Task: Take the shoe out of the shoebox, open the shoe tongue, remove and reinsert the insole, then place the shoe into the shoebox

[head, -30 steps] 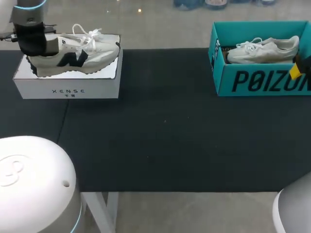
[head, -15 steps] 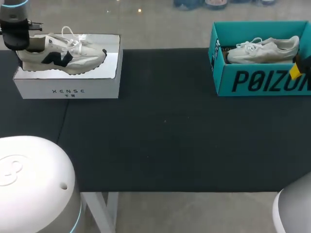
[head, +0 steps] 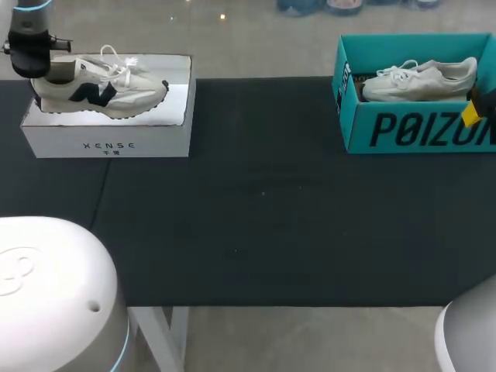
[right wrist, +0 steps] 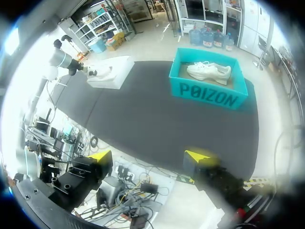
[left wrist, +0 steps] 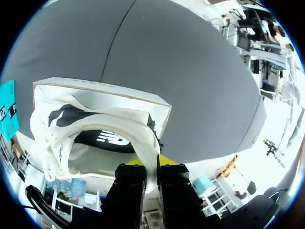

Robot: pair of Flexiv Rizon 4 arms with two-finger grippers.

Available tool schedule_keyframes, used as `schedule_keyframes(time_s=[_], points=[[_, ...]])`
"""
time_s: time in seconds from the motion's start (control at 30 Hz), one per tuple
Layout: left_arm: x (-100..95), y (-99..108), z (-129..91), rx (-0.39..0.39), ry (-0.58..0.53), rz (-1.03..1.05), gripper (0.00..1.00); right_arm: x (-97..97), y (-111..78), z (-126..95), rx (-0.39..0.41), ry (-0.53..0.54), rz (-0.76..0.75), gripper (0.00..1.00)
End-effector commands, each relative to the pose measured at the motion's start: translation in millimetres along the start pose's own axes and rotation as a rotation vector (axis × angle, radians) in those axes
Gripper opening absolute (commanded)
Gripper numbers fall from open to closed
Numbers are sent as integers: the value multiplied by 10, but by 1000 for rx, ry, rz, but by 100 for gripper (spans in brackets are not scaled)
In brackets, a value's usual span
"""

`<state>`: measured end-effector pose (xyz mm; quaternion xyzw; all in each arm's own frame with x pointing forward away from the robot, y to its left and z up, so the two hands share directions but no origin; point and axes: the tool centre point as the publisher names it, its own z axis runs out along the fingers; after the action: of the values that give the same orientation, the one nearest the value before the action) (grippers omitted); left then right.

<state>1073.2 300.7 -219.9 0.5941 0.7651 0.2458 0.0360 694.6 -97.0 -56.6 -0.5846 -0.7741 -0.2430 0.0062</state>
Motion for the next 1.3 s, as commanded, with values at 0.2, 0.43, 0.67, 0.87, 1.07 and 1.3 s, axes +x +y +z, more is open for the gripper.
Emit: schedule_keyframes(time_s=[0.2, 0.43, 0.67, 0.87, 1.07, 1.3], points=[[-107, 35, 294, 35, -22, 28, 0, 1, 29, 6, 6, 0, 1, 100], [-140, -26, 411, 49, -22, 48, 0, 1, 29, 6, 6, 0, 1, 100], [-205, -78, 507, 56, -46, 72, 0, 1, 29, 6, 6, 0, 1, 100], [-233, -134, 621, 67, -62, 86, 0, 1, 29, 6, 6, 0, 1, 100], [-229, -195, 747, 79, -68, 93, 0, 1, 29, 6, 6, 0, 1, 100], [-238, -274, 850, 98, -73, 101, 0, 1, 29, 6, 6, 0, 1, 100]])
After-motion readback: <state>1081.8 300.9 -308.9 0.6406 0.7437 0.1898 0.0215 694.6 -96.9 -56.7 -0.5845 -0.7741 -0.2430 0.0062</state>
